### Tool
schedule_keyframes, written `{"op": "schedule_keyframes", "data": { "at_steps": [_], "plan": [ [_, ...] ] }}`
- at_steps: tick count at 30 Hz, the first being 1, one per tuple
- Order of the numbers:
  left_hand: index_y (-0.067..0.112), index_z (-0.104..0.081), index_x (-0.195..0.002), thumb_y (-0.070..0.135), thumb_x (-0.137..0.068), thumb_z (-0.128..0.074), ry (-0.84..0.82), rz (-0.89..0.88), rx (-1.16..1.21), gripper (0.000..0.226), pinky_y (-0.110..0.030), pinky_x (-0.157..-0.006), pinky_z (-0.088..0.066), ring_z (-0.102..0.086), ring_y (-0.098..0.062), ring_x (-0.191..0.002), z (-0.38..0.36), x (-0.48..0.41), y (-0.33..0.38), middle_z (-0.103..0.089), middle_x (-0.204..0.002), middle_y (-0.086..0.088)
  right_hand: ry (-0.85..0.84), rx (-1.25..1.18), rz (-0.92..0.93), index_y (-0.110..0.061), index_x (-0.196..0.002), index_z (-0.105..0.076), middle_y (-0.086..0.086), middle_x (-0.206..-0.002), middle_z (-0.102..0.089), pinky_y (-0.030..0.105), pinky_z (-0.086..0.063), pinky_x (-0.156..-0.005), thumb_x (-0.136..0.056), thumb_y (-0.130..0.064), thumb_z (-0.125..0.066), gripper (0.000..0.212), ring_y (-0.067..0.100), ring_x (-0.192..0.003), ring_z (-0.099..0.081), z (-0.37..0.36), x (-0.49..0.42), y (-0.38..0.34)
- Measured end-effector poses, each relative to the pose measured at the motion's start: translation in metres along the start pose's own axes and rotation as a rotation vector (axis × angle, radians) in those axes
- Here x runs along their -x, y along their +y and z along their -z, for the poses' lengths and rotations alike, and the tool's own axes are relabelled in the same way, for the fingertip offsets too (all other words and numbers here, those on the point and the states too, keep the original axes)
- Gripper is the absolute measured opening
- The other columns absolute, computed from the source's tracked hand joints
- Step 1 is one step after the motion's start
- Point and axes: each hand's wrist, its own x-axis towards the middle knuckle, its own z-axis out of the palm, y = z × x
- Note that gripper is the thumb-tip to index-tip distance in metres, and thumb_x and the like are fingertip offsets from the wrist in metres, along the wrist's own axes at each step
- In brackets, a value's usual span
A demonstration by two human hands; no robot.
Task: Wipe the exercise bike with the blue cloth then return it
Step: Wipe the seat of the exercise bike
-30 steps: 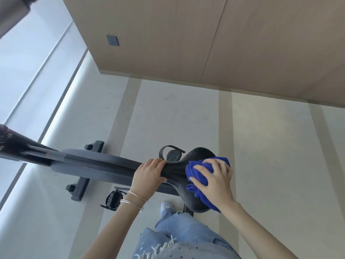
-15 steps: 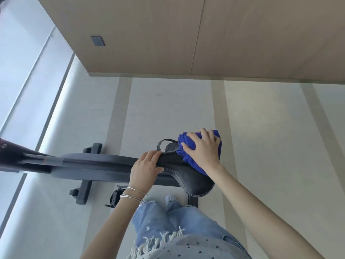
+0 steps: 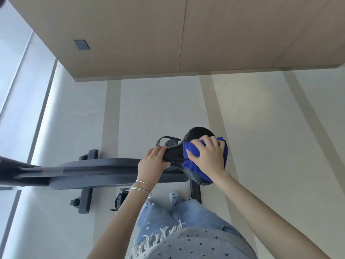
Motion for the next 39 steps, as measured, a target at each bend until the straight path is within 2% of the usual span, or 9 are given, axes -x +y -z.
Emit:
{"op": "schedule_keyframes", "data": {
  "at_steps": [4,7,13,19,23,26,29,32,39],
  "plan": [
    [0.023,-0.04,-0.138,0.031,-0.087,-0.06,-0.083,-0.054,-0.012,0.055,-0.037,-0.091,-0.049,-0.047,-0.019,-0.121,0.009,-0.002,-0.012,-0.048,-0.138,0.007,-0.047,0.017,-0.001,-0.024,-0.091,-0.064,0.0,-0.085,-0.06,0.038,-0.038,-0.066,-0.079,-0.047,-0.059,0.027,0.025,-0.076,-0.055,0.0,-0.01,0.0],
    [0.02,-0.038,-0.14,0.03,-0.087,-0.061,-0.14,-0.088,-0.033,0.058,-0.041,-0.096,-0.046,-0.049,-0.024,-0.121,0.016,-0.001,-0.025,-0.048,-0.139,0.003,-0.003,0.022,-0.001,-0.022,-0.093,-0.064,0.002,-0.087,-0.061,0.039,-0.041,-0.067,-0.079,-0.046,-0.062,0.028,0.026,-0.077,-0.056,0.001,0.006,-0.001],
    [0.019,-0.038,-0.14,0.033,-0.088,-0.061,-0.121,-0.072,-0.078,0.059,-0.042,-0.087,-0.049,-0.05,-0.025,-0.12,0.026,0.026,-0.06,-0.047,-0.14,0.001,0.059,0.027,0.009,-0.022,-0.093,-0.064,0.003,-0.088,-0.061,0.04,-0.04,-0.068,-0.08,-0.047,-0.058,0.029,0.027,-0.08,-0.056,-0.001,0.014,-0.035],
    [0.017,-0.037,-0.141,0.035,-0.087,-0.062,-0.114,-0.045,-0.064,0.062,-0.038,-0.091,-0.048,-0.05,-0.025,-0.121,0.029,0.052,-0.078,-0.044,-0.142,0.001,0.0,0.035,0.27,-0.025,-0.094,-0.062,0.004,-0.091,-0.062,0.042,-0.044,-0.071,-0.076,-0.048,-0.06,0.029,0.027,-0.082,-0.057,-0.017,0.007,-0.1],
    [0.018,-0.034,-0.142,0.036,-0.088,-0.061,-0.107,-0.06,-0.086,0.063,-0.038,-0.09,-0.049,-0.048,-0.024,-0.122,0.032,0.049,-0.074,-0.041,-0.144,0.001,0.037,0.089,0.535,-0.026,-0.093,-0.059,0.004,-0.092,-0.062,0.042,-0.043,-0.07,-0.075,-0.042,-0.059,0.024,0.028,-0.08,-0.056,-0.02,0.018,-0.07],
    [0.018,-0.032,-0.142,0.035,-0.088,-0.061,-0.103,-0.074,-0.081,0.064,-0.04,-0.09,-0.048,-0.046,-0.025,-0.124,0.033,0.039,-0.062,-0.038,-0.145,0.0,0.026,0.237,0.691,-0.023,-0.085,-0.057,0.005,-0.092,-0.063,0.04,-0.041,-0.068,-0.078,-0.026,-0.055,0.008,0.028,-0.073,-0.052,-0.018,0.037,-0.047],
    [0.017,-0.034,-0.142,0.032,-0.088,-0.062,-0.09,-0.106,-0.072,0.063,-0.041,-0.092,-0.046,-0.046,-0.027,-0.123,0.033,0.029,-0.049,-0.04,-0.144,-0.002,-0.046,0.313,0.674,-0.022,-0.079,-0.06,0.005,-0.091,-0.065,0.039,-0.043,-0.065,-0.071,-0.025,-0.067,0.011,0.027,-0.069,-0.052,-0.011,0.042,-0.045],
    [0.018,-0.034,-0.141,0.031,-0.087,-0.063,-0.073,-0.131,-0.083,0.063,-0.04,-0.092,-0.047,-0.047,-0.027,-0.123,0.032,0.023,-0.04,-0.041,-0.144,-0.002,-0.11,0.333,0.656,-0.023,-0.079,-0.062,0.003,-0.09,-0.065,0.038,-0.044,-0.064,-0.067,-0.036,-0.069,0.019,0.026,-0.07,-0.053,0.0,0.05,-0.037],
    [0.015,-0.035,-0.141,0.032,-0.087,-0.062,-0.046,-0.187,-0.07,0.063,-0.041,-0.095,-0.046,-0.043,-0.027,-0.126,0.023,0.014,-0.017,-0.042,-0.143,-0.003,-0.036,0.201,0.58,-0.026,-0.083,-0.064,0.002,-0.085,-0.067,0.039,-0.046,-0.068,-0.073,-0.037,-0.065,0.015,0.025,-0.074,-0.059,0.019,0.096,0.021]
  ]
}}
